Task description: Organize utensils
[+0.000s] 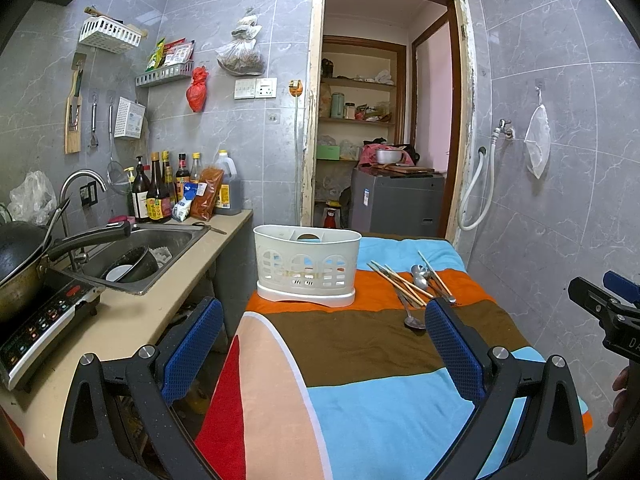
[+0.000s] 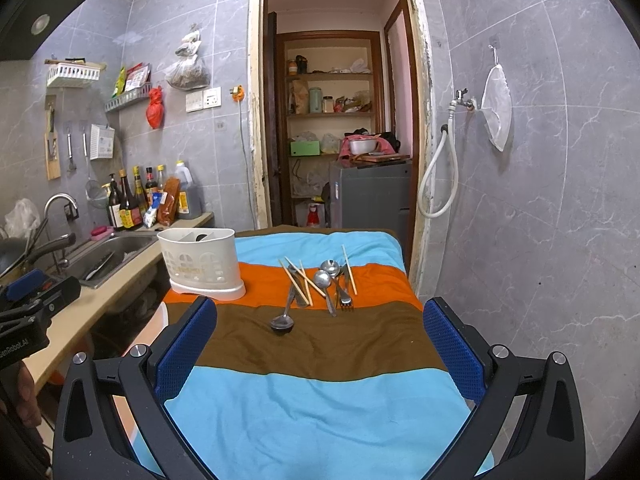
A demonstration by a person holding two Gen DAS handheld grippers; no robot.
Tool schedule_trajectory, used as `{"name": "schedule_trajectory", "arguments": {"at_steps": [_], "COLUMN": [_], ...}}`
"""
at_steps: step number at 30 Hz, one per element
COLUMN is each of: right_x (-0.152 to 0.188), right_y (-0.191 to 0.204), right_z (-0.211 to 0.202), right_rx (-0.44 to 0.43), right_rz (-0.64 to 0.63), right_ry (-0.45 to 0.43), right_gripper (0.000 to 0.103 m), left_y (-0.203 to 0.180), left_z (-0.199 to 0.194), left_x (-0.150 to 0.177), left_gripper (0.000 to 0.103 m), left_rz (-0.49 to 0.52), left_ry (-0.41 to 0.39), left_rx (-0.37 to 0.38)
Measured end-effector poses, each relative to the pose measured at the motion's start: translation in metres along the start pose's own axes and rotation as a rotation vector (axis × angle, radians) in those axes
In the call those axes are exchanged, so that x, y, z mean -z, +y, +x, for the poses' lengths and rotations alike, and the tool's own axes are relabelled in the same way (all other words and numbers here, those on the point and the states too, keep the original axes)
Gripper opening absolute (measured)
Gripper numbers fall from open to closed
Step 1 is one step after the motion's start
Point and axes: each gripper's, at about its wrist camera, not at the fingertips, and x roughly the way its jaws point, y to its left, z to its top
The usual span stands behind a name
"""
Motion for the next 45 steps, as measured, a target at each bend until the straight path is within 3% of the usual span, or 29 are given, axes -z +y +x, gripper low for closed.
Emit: {"name": "schedule_trajectory", "arguments": {"at_steps": [19, 25, 38, 45], "right_x": [0.007, 0.003, -0.038, -0.054], "right_y": [0.004, 0.004, -0.019, -0.047], "right_z": [0.002, 0.007, 0.040, 0.081], "right_rx": [-0.008, 0.001, 0.028, 0.054], "right_rz": [0.006, 0.004, -0.004, -0.018], "right_ry": [0.007, 0.003, -0.057, -0.053], "right_gripper": [0.103, 0.103, 0.103, 0.103], "left_y": [0.003, 0.004, -0.026, -0.052], "left_z": [0.004, 0.016, 0.068, 0.122], "left_x": [0.003, -0.009, -0.052, -0.054], "left_gripper": [0.099, 0.099, 0.099, 0.099], "left_rz": [-0.016, -0.009, -0.017, -0.010], "left_ry": [0.013, -0.004, -0.025, 0.054], "left_rx": [0.001, 0.006, 0.022, 0.029]}}
